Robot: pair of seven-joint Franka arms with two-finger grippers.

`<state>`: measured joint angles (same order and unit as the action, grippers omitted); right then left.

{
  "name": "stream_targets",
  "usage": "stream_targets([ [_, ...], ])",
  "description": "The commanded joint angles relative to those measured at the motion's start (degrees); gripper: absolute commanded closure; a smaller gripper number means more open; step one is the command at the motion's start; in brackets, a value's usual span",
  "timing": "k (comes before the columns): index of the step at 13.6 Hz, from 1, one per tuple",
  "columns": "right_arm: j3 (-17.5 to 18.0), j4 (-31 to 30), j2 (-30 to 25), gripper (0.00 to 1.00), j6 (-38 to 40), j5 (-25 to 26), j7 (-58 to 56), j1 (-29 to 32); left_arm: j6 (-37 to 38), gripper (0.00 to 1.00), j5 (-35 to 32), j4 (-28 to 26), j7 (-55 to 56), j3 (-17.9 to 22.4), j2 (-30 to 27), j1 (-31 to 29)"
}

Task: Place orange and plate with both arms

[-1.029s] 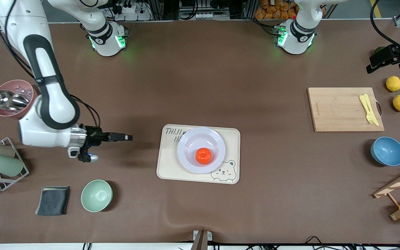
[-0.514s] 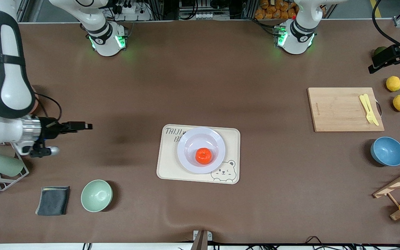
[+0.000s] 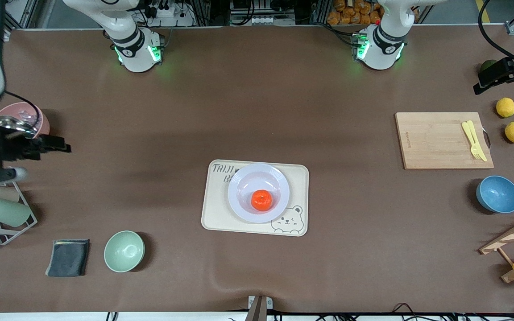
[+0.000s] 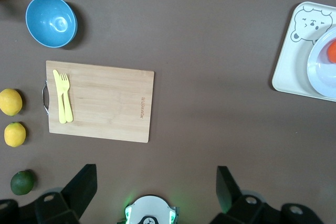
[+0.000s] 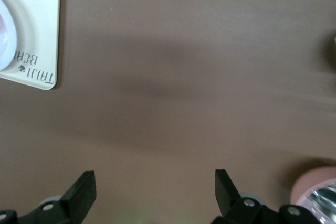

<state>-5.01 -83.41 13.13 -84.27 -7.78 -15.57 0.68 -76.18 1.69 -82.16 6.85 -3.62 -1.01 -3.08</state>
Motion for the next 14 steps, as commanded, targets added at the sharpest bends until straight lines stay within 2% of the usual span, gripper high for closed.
stream_targets([
  [1,1.1,-1.2,-6.0,0.0,3.8,1.3,-0.7,2.6,0.3,0.0,-2.5,0.5,-0.6,-0.2,0.0,0.0],
  [3,4.0,-1.6,-8.2,0.0,4.3,2.6,-0.5,5.0,0.4,0.0,-3.6,0.3,-0.7,-0.5,-0.5,0.2],
  [6,4.2,-1.1,-10.1,0.0,5.4,4.9,5.5,4.4,-3.4,0.0,-3.7,-1.3,0.2,-1.2,-0.7,0.0],
  [7,4.6,-0.4,-10.3,0.0,5.5,6.7,7.6,3.9,-5.6,0.0,-3.6,-3.6,0.3,-1.2,-1.2,-0.1],
  [9,5.8,0.1,-10.8,0.0,5.5,7.3,8.9,4.1,-9.9,0.0,-3.5,-9.0,0.4,-1.3,-4.2,-0.1],
  [10,6.0,0.1,-10.9,0.0,5.5,7.5,9.0,4.1,-10.5,0.0,-3.6,-9.9,0.4,-1.3,-4.8,-0.1],
  [14,6.2,2.6,-10.7,0.0,7.5,7.2,8.2,4.5,-8.8,0.0,-3.7,-9.3,-0.3,-1.3,-4.8,0.0],
])
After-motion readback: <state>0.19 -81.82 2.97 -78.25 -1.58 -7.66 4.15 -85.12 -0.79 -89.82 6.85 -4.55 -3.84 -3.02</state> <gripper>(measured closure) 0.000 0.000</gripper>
